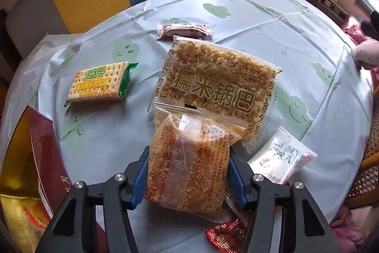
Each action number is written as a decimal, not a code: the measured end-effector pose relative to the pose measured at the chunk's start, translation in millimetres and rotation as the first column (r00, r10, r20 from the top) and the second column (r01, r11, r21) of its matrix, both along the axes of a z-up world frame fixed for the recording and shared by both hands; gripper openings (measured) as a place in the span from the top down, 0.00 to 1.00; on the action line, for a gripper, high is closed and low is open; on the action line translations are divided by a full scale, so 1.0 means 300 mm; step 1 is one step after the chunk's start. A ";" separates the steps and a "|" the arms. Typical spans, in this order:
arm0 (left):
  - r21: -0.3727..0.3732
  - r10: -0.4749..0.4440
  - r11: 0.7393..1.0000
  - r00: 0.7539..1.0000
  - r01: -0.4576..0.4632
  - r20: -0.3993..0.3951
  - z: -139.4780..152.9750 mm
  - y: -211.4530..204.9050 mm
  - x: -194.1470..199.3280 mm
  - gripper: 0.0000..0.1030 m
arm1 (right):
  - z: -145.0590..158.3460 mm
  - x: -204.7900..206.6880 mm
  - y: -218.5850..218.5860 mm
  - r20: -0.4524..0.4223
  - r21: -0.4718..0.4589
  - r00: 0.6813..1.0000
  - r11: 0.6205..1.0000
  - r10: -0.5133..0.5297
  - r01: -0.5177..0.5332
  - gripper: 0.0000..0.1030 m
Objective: Organize snacks
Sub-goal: 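Lift the crisps bag over the gold tray and release it from the left tool, then grasp the large rice-cracker bag with the right tool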
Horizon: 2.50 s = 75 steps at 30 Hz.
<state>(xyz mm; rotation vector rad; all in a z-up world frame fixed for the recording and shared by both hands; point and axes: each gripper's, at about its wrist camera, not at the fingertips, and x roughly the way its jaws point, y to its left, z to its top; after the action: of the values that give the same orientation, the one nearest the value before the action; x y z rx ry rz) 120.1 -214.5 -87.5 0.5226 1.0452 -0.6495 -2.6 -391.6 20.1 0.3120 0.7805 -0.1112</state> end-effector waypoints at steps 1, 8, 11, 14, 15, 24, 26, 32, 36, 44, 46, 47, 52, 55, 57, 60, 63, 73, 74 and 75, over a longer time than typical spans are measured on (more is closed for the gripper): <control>-0.006 0.006 1.000 1.000 -0.006 0.005 0.003 0.004 -0.003 0.43 | 0.000 0.001 -0.002 0.000 -0.001 1.000 1.000 -0.001 0.001 0.30; -0.112 0.132 0.986 0.991 -0.128 0.029 0.074 0.098 -0.055 0.43 | -0.001 0.008 -0.001 -0.006 -0.009 1.000 1.000 -0.004 0.004 0.30; -0.160 0.175 0.973 0.984 -0.166 0.043 0.125 0.151 -0.087 0.42 | -0.008 0.016 0.009 -0.026 -0.024 1.000 1.000 0.003 -0.003 0.30; -0.206 0.216 0.958 0.974 -0.200 0.061 0.180 0.209 -0.120 0.42 | -0.017 0.024 0.023 -0.049 -0.034 0.999 0.999 0.021 -0.023 0.30; -0.220 0.230 0.952 0.971 -0.211 0.065 0.194 0.227 -0.129 0.42 | -0.022 0.029 0.028 -0.061 -0.033 0.998 0.999 0.031 -0.033 0.30; -0.285 0.332 0.909 0.942 -0.305 0.050 0.235 0.384 -0.149 0.42 | -0.093 0.099 0.137 -0.195 -0.061 0.971 0.986 0.142 -0.156 0.30; -0.296 0.356 0.897 0.934 -0.329 0.039 0.237 0.415 -0.155 0.42 | -0.098 0.123 0.189 -0.211 -0.078 0.959 0.975 0.187 -0.207 0.30; -0.321 0.419 0.863 0.908 -0.391 0.023 0.251 0.515 -0.177 0.42 | -0.107 0.241 0.350 -0.245 -0.176 0.919 0.918 0.308 -0.355 0.25; -0.320 0.462 0.845 0.886 -0.429 0.031 0.257 0.590 -0.194 0.42 | -0.171 0.335 0.428 -0.296 -0.231 0.885 0.872 0.359 -0.431 0.23; -0.322 0.690 0.660 0.717 -0.679 -0.099 0.213 0.847 -0.139 0.42 | -0.291 0.380 0.447 -0.354 -0.259 0.862 0.848 0.363 -0.463 0.22; -0.317 0.739 0.592 0.656 -0.741 -0.153 0.195 0.912 -0.113 0.42 | -0.294 0.384 0.440 -0.359 -0.263 0.863 0.849 0.355 -0.459 0.22; -0.314 0.754 0.568 0.634 -0.761 -0.173 0.190 0.937 -0.101 0.42 | -0.296 0.387 0.441 -0.360 -0.268 0.864 0.848 0.352 -0.457 0.23; -0.313 0.787 0.523 0.590 -0.793 -0.181 0.210 0.970 -0.029 0.42 | -0.301 0.392 0.451 -0.367 -0.299 0.864 0.836 0.344 -0.460 0.25; -0.321 0.788 0.535 0.599 -0.782 -0.145 0.238 0.941 0.038 0.42 | -0.302 0.395 0.450 -0.368 -0.299 0.864 0.837 0.342 -0.459 0.25; -0.316 0.785 0.553 0.609 -0.771 -0.112 0.252 0.920 0.094 0.41 | -0.304 0.394 0.452 -0.368 -0.303 0.865 0.835 0.342 -0.459 0.25; -0.312 0.803 0.544 0.591 -0.779 -0.077 0.268 0.910 0.131 0.29 | -0.302 0.394 0.449 -0.368 -0.302 0.865 0.835 0.342 -0.459 0.25; -0.318 0.812 0.547 0.584 -0.774 -0.026 0.285 0.903 0.108 0.29 | -0.300 0.394 0.450 -0.368 -0.297 0.865 0.838 0.341 -0.457 0.24; -0.247 0.738 0.663 0.673 -0.707 0.056 0.204 0.821 -0.097 0.29 | -0.301 0.388 0.466 -0.366 -0.323 0.857 0.814 0.363 -0.483 0.24; -0.248 0.736 0.664 0.674 -0.705 0.057 0.199 0.821 -0.112 0.29 | -0.302 0.386 0.468 -0.366 -0.331 0.857 0.810 0.362 -0.484 0.24; -0.250 0.736 0.665 0.675 -0.704 0.060 0.194 0.821 -0.127 0.29 | -0.302 0.384 0.470 -0.364 -0.334 0.858 0.809 0.362 -0.483 0.24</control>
<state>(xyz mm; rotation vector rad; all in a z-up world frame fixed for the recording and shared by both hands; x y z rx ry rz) 82.1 31.7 -29.2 -0.0605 0.9204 0.0117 112.7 -250.5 -70.5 -0.3027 1.0736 0.1097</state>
